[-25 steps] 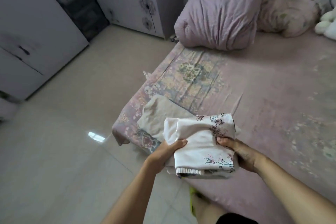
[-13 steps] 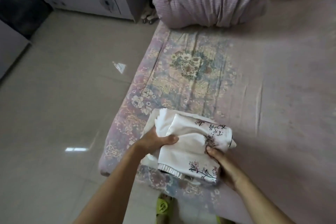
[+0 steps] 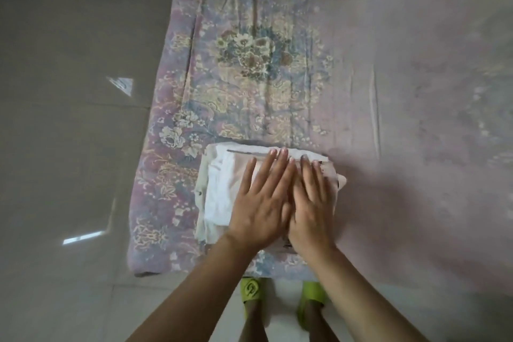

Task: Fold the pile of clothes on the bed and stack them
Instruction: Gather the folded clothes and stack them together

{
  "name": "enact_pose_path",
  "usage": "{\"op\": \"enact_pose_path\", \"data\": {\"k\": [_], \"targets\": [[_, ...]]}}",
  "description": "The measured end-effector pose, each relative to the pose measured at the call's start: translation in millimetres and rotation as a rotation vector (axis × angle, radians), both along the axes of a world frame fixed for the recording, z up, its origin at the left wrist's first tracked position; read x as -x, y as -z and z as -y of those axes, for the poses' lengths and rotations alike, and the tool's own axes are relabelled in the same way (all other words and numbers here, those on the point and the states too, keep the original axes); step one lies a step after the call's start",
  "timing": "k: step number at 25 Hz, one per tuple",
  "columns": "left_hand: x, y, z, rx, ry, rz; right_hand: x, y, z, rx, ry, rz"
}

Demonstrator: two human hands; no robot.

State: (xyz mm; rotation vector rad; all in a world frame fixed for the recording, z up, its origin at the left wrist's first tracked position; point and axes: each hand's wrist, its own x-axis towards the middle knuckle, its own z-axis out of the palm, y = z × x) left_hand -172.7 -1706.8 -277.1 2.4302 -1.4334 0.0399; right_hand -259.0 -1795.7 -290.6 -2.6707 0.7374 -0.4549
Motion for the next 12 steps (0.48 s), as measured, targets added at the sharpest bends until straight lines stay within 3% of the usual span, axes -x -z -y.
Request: {"op": "enact_pose_path", "data": {"k": [4,9,12], "targets": [[-20.0,69.9,-16.2,-0.123,-0.025,-0.003,-15.3,59.0,-8.2,0.026,0.005,-0.236],[-29.2,101.2,-16.5,-0.026,-0.053,0.04,-23.8,90.3,-13.5,0.052,0.084,-0.221],[-27.5,95.4,-11.9,-0.118,-0.078,0.029,-26.1,87.1,-9.9,0.041,0.075,-0.272]]}}
